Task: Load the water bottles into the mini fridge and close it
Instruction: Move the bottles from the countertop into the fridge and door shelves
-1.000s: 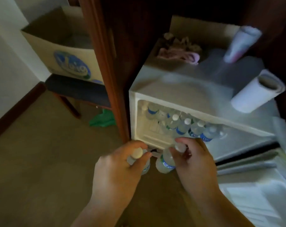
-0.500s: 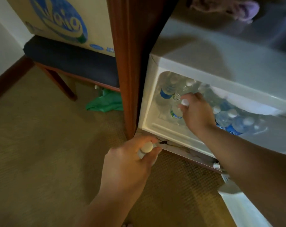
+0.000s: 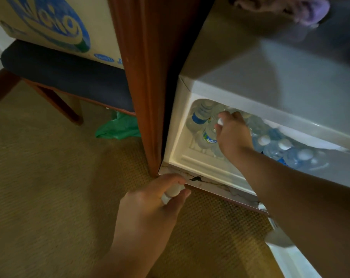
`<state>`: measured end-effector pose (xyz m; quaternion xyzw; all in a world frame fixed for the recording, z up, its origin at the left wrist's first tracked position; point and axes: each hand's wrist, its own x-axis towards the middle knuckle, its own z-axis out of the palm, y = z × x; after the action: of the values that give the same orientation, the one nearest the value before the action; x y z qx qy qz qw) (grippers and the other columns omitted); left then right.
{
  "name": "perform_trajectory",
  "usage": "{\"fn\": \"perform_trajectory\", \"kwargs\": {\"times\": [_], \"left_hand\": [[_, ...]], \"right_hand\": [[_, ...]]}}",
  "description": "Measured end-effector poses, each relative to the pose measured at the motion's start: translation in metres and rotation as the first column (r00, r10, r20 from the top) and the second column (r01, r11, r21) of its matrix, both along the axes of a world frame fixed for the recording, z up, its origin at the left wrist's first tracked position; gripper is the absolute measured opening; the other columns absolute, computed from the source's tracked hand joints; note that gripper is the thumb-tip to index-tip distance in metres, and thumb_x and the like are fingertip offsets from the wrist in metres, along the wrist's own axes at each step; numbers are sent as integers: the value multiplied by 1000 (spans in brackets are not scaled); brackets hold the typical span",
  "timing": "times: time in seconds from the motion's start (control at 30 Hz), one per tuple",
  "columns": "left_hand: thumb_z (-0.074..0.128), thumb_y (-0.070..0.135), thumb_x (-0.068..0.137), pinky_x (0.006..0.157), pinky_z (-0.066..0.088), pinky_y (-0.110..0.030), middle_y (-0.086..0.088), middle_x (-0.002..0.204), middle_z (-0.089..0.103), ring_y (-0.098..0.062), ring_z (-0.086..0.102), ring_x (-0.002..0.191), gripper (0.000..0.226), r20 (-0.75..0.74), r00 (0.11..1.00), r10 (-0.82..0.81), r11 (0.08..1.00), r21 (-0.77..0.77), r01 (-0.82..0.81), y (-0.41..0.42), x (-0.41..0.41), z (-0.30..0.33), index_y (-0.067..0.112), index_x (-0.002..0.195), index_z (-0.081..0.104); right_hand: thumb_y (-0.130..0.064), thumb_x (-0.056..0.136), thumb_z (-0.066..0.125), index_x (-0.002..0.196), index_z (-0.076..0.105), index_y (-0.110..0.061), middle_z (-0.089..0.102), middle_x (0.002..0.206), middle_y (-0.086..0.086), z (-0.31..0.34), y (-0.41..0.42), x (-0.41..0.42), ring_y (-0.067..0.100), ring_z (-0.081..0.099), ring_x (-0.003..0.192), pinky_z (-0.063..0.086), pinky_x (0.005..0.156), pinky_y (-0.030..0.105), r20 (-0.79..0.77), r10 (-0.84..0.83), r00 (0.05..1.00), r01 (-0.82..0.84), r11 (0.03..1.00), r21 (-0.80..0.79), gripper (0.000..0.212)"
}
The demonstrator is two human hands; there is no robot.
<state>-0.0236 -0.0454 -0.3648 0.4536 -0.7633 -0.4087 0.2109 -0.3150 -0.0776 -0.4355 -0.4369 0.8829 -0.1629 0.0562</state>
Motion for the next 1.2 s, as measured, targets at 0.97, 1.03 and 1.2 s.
{"fn": "perform_trajectory", "kwargs": {"times": [0.97,1.03,1.2], "left_hand": [[73,36,94,64,52,-12,12,95,73,1,61,69,16,85,981,-177,953,-235,192,-38,-84,6,36,110,69],[73,33,95,59,54,-18,9,90,74,2,57,60,14,144,968,-207,915,-323,244,-45,-100,4,30,107,69],[63,37,100,69,59,-34,3,97,75,-18,67,78,16,345,912,-223,904,-276,326,-61,-140,-1,30,114,63]], "right_hand": [[-29,99,59,123,67,-20,57,115,-9,184,160,36,10,53,103,41,95,23,-319,65,945,-232,823,-519,27],[-37,100,57,136,61,-17,58,129,6,197,150,16,17,48,115,35,102,19,-286,58,956,-186,876,-444,41],[-60,102,30,159,31,-22,38,160,15,194,121,-11,34,32,147,29,118,55,-259,59,964,-83,993,-83,69]]}}
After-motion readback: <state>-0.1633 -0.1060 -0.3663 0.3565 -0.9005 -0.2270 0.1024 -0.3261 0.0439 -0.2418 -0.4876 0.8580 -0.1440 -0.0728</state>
